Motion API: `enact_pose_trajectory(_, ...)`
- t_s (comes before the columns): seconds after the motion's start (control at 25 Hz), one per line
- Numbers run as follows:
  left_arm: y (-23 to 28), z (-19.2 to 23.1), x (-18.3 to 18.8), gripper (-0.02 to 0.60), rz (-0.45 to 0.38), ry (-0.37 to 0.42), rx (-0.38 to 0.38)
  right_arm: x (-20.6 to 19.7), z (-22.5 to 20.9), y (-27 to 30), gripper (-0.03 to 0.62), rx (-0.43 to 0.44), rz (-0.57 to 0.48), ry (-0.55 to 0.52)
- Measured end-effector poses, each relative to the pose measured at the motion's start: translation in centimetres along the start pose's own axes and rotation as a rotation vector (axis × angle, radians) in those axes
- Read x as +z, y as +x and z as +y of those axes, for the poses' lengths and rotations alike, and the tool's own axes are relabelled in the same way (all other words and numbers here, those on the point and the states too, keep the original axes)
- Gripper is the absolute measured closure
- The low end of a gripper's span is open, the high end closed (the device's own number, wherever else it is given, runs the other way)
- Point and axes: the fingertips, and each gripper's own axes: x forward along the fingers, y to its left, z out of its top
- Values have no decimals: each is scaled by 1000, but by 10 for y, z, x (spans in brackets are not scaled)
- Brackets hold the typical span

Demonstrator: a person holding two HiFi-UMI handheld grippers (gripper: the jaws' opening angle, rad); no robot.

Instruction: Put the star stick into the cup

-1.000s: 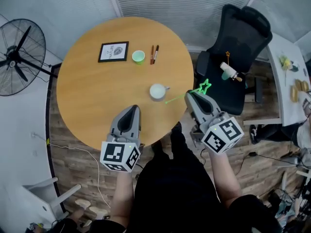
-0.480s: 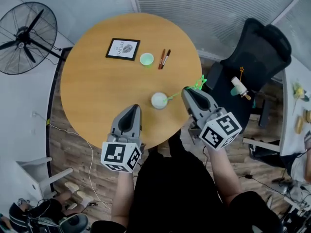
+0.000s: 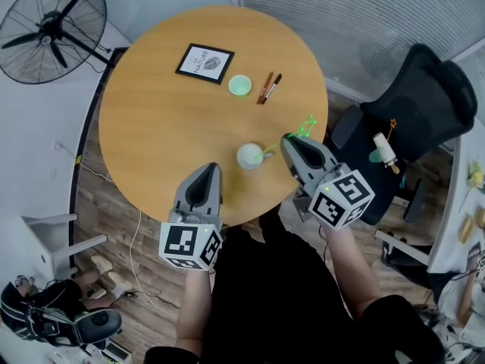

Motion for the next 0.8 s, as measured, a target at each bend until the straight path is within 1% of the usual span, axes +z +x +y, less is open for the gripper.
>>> enact_pose_trajectory(0.16,-1,-3,-7,583,8,-9,27,-11,-5,8,568,25,38,0)
enact_pose_trajectory(0.44,-5,-1,-18,583,30,-24,53,-35,-13,20,568,33,96,6)
enact_pose_trajectory(0.8,-2,9,-32,583,58,-43,40,-61,-22,31,568,2,150,14)
